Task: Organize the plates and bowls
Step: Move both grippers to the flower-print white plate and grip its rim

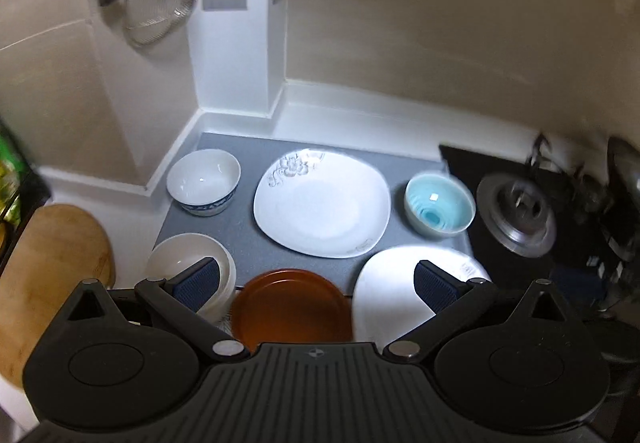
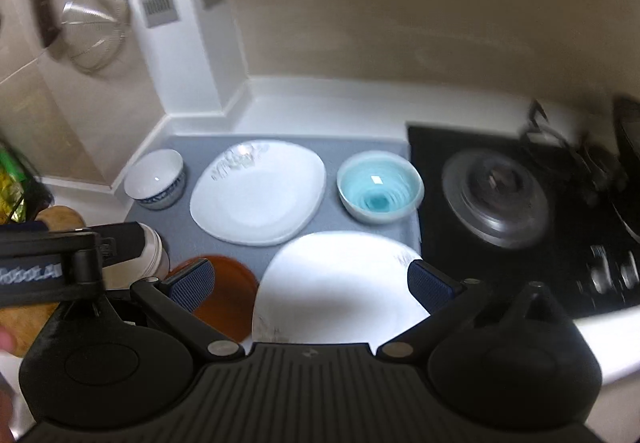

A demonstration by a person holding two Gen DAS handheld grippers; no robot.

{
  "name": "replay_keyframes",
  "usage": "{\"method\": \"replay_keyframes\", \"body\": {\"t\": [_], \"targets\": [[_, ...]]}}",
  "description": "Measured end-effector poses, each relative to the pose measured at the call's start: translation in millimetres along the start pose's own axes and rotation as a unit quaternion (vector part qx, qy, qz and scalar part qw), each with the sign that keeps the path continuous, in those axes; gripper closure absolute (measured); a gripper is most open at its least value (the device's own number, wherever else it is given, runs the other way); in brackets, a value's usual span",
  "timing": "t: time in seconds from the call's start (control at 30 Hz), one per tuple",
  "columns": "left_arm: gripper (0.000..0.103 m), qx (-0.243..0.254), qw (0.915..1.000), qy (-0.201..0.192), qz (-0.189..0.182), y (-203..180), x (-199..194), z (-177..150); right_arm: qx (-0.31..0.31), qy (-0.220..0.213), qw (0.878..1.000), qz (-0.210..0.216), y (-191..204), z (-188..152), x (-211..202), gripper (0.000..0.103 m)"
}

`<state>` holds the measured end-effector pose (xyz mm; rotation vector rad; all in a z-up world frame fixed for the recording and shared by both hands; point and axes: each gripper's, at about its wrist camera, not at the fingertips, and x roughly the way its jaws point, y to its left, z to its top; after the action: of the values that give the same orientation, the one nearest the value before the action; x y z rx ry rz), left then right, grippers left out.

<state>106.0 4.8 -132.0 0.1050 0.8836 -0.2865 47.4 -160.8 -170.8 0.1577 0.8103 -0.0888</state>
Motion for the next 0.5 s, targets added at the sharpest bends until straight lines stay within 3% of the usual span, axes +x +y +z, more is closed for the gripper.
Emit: {"method": "replay_keyframes", "body": {"t": [0.07,0.13,0.2,0.27,0.37,0.43,0.5], "targets": [[0.0,0.021,0.9972,0.067,-0.028,4,35,5,-0.037,-0.004,0.999,-0.021,6,-8,11,0.0],[0.001,0.021,0.9926,0.102,-0.063,8,63,1,-0.066,-0.004,0.996,-0.057,7,-16,21,0.0],[0.001,0.027,0.9893,0.106,-0.097,9,80,-4,-0.076,-0.014,0.99,-0.121,2,-23,29,0.001],[0.002,0.044,0.9842,0.113,-0.129,6,95,-10,-0.065,-0.022,0.986,-0.15,-12,-28,31,0.001],[0.005,0.037,0.9766,0.145,-0.155,6,121,-19,-0.005,-0.068,0.993,-0.1,-46,-38,20,0.0],[0.008,0.026,0.9714,0.17,-0.164,6,137,-22,-0.025,-0.084,0.992,-0.087,-59,-46,21,0.0],[0.032,0.016,0.9664,0.183,-0.18,8,150,-26,-0.048,-0.054,0.994,-0.083,-67,-48,34,0.0]]}}
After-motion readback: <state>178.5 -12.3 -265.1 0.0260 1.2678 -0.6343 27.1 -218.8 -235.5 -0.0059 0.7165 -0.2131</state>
